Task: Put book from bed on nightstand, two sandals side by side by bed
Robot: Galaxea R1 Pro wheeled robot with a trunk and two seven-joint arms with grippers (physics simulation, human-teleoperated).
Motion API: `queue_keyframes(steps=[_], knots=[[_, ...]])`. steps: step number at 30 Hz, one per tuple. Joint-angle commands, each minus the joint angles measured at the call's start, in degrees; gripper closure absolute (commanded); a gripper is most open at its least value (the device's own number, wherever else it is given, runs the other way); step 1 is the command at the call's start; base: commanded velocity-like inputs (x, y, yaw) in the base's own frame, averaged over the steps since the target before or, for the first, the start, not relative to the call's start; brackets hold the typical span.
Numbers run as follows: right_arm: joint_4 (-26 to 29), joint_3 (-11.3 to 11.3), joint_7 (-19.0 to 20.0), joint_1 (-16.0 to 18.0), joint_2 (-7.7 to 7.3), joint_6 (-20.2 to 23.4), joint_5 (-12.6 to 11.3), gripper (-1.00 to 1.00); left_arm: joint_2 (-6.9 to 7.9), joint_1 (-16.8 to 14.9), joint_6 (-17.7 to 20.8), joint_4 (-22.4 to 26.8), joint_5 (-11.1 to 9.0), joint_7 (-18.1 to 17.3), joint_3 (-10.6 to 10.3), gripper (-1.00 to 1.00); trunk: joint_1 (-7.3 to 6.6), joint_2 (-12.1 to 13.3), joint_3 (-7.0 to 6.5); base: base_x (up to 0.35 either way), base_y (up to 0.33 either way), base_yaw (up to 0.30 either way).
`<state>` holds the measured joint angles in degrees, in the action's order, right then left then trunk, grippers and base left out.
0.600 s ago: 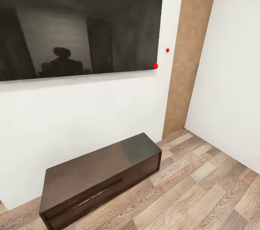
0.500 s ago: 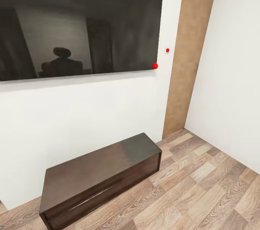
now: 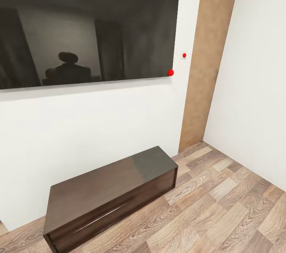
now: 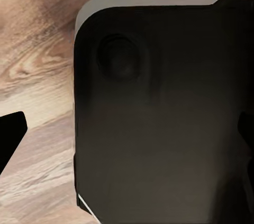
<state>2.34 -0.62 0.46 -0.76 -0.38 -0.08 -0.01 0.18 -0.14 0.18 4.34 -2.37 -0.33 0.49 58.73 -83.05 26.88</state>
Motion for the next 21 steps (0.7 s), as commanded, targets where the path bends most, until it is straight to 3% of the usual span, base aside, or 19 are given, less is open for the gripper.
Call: queue_keyframes(steps=[1, 9, 13, 21], knots=[[0.4, -0.1, -0.1, 0.0, 0.01, 0.0, 0.0, -1.00, 0.05, 0.0, 0.0, 0.4, -0.5, 0.0, 0.0, -1.00, 0.00, 0.0, 0.05, 0.000, 0.000, 0.000], [3.0, -0.5, -0.4, 0.1, -0.30, 0.0, -0.1, -1.00, -0.32, 0.0, 0.1, 2.9, -0.9, 0.1, -0.1, -1.00, 0.00, 0.0, 0.05, 0.000, 0.000, 0.000], [4.3, -1.7, -0.5, 0.3, -0.39, 0.1, -0.3, -1.00, -0.99, 0.0, 0.1, 4.2, -0.9, 0.2, -0.1, -1.00, 0.00, 0.0, 0.05, 0.000, 0.000, 0.000], [6.9, -4.3, -0.2, 0.5, -0.47, -0.1, -0.5, -1.00, -0.68, 0.0, -0.1, 6.8, -1.0, 0.0, 0.5, -1.00, 0.00, 0.0, 0.05, 0.000, 0.000, 0.000]])
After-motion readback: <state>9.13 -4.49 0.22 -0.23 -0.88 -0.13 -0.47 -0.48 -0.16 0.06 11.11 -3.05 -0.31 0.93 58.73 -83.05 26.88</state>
